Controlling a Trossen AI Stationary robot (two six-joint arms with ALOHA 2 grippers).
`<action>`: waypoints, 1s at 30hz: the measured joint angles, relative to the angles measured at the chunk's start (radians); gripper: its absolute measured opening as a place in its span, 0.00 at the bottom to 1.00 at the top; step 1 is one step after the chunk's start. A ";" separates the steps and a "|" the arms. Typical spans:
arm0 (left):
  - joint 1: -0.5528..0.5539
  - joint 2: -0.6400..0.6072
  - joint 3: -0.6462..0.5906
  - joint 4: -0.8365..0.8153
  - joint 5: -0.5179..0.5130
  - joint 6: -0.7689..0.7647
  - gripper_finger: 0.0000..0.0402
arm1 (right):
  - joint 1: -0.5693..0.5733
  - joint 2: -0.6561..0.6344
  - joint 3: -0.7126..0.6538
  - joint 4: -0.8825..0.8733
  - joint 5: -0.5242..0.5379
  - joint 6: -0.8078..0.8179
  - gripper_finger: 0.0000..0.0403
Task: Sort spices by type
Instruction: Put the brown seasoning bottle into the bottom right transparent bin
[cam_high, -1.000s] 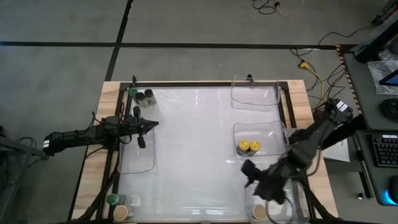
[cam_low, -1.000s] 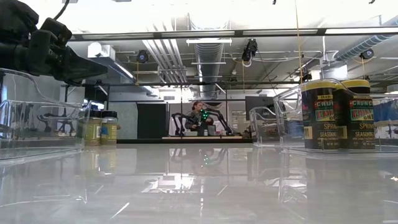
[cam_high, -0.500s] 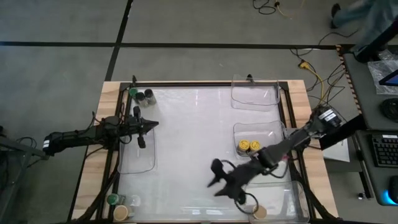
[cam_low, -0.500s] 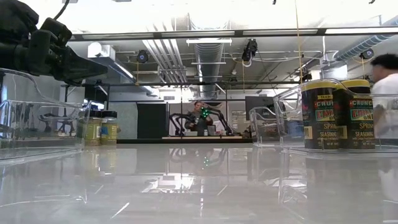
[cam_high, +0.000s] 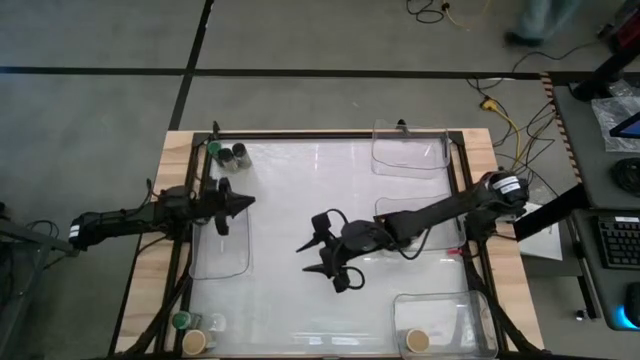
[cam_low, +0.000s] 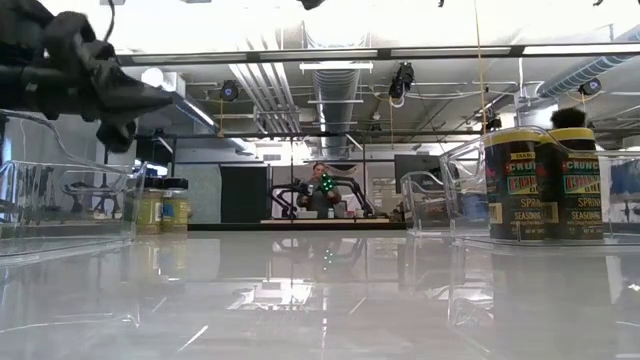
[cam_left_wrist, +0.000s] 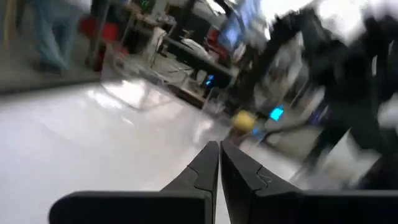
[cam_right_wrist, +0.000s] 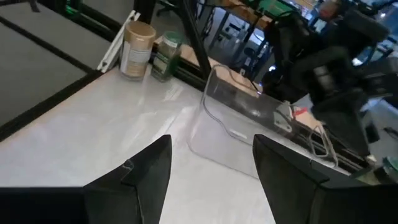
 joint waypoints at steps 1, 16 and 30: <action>0.000 0.000 0.000 0.013 -0.031 -0.037 0.00 | 0.001 -0.006 0.002 -0.019 -0.001 0.013 0.53; 0.001 0.034 0.000 0.619 0.137 0.028 0.00 | 0.037 -0.092 0.011 -0.186 0.000 0.202 0.50; -0.040 0.223 0.270 0.588 0.501 0.082 0.00 | 0.113 -0.079 0.010 -0.053 0.070 0.258 0.44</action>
